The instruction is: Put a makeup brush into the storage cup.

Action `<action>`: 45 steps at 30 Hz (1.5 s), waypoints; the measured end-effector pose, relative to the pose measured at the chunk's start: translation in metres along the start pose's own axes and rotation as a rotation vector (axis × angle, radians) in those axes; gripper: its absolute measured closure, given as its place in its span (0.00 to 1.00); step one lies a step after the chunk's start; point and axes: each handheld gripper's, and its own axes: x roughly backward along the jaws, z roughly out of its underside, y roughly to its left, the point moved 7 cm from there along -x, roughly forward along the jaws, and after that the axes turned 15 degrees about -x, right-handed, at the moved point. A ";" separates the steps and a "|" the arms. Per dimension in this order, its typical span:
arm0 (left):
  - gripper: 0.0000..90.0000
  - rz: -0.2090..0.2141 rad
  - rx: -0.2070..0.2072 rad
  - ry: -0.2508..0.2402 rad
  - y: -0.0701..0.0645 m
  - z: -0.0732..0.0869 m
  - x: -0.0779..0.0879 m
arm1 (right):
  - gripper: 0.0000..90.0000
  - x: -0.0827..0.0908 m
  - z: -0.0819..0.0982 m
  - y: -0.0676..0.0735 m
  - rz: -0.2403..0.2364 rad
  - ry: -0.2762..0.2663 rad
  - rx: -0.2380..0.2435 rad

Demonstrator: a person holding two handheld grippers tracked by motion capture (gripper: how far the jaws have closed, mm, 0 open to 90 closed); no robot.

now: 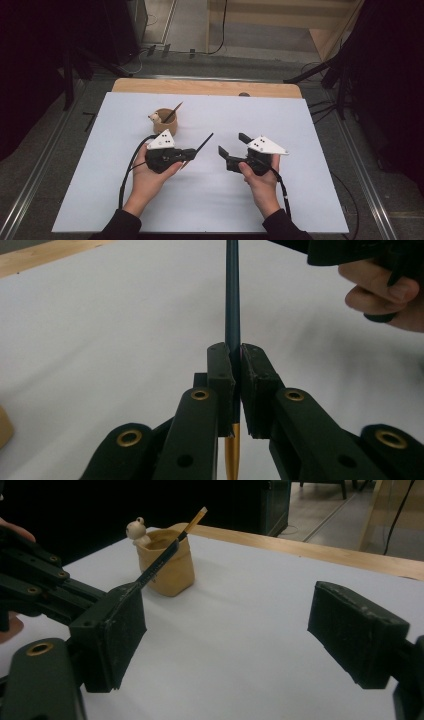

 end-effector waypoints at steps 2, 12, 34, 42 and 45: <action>0.94 -0.004 -0.002 -0.007 -0.001 -0.001 -0.001 | 0.22 -0.002 0.000 0.002 0.003 -0.004 -0.026; 0.94 -0.014 -0.012 -0.030 -0.013 -0.002 -0.010 | 0.39 -0.009 0.005 0.014 -0.038 0.018 -0.154; 0.94 -0.042 -0.045 -0.083 -0.027 -0.011 -0.016 | 0.73 -0.012 0.012 0.031 -0.184 0.031 -0.400; 0.94 -0.040 -0.056 -0.083 -0.031 -0.012 -0.019 | 0.90 -0.011 0.011 0.029 -0.242 0.025 -0.471; 0.94 -0.024 -0.053 -0.070 -0.033 -0.011 -0.022 | 0.95 -0.010 0.011 0.029 -0.264 0.026 -0.467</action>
